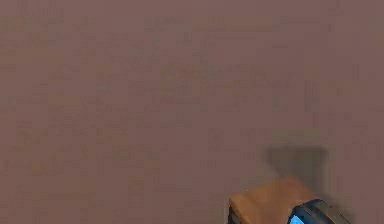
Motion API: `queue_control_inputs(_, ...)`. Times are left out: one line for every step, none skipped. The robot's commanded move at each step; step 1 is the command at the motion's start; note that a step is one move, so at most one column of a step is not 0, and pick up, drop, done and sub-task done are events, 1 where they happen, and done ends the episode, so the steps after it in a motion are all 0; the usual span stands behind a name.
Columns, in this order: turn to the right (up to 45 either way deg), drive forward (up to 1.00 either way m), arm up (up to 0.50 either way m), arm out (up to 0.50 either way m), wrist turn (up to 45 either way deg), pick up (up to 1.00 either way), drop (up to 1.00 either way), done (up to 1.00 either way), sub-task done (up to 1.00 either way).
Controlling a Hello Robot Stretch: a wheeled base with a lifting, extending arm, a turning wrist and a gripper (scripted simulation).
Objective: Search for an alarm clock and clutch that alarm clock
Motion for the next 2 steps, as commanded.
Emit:
queue_control_inputs(-42.0,0.00,0.00,0.00,0.0,0.00,0.00,0.00,0.00)
queue_control_inputs(0.0,0.00,0.50,0.00,0.0,0.00,0.00,0.00,0.00)
